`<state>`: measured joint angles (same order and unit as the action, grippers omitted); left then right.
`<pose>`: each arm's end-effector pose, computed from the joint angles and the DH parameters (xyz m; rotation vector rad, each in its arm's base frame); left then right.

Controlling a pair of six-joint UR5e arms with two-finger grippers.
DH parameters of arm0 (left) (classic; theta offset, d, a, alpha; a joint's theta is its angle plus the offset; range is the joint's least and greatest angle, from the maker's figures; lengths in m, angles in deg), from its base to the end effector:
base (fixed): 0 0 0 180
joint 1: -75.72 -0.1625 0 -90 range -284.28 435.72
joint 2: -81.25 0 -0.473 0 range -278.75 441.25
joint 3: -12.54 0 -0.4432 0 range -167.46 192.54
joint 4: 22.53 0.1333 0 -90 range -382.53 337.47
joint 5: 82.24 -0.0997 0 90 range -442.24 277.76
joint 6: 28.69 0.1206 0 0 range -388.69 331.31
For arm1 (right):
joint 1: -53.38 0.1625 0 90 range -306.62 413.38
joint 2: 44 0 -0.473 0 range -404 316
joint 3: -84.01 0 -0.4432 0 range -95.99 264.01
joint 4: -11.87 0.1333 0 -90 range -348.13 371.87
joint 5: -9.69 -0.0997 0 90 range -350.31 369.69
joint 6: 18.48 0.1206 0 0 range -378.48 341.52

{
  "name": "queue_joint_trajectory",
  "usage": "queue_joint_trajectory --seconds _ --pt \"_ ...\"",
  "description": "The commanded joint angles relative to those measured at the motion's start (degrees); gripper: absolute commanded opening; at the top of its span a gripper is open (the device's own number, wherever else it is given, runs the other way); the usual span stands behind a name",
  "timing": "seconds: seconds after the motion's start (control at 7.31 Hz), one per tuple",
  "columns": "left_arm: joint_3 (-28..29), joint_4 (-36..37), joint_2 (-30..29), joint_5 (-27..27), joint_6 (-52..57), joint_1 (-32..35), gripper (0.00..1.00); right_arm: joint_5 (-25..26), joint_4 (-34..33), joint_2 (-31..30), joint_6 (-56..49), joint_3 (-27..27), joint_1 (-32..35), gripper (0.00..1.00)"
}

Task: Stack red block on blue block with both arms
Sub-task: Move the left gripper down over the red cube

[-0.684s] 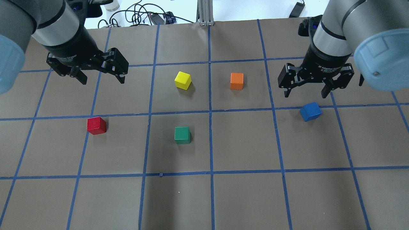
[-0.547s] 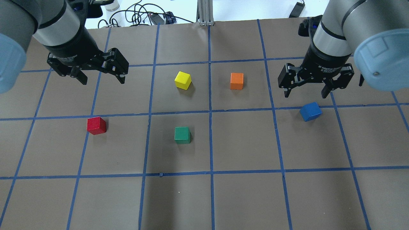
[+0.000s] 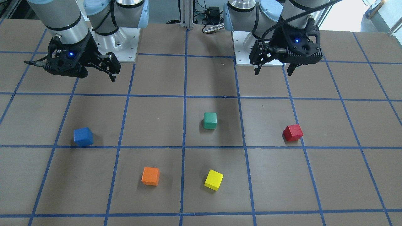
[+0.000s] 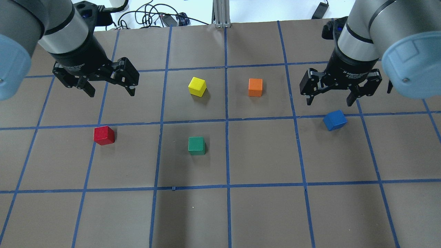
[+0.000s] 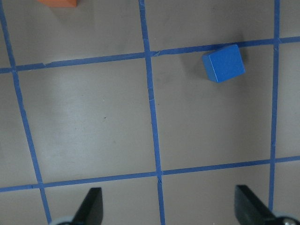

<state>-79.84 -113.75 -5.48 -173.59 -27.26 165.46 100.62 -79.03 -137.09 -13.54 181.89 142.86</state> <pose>-0.1281 -0.5158 0.5205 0.0319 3.1179 0.0095 0.1267 -0.5086 0.4707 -0.1478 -3.1175 -0.1049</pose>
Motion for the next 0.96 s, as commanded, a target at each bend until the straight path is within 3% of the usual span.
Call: queue_joint_trajectory --seconds 0.0,0.41,0.82 --pt "-2.61 3.81 -2.64 -0.15 5.93 -5.32 1.0 0.04 0.11 0.01 -0.01 0.03 0.0 1.0" --pt "-8.13 6.56 -9.31 -0.41 8.24 -15.71 1.0 0.04 0.11 0.01 -0.01 0.03 0.0 1.0" --pt "-11.14 17.87 -15.72 -0.67 8.94 -20.03 1.0 0.12 0.11 0.01 -0.1 0.03 0.0 1.0"
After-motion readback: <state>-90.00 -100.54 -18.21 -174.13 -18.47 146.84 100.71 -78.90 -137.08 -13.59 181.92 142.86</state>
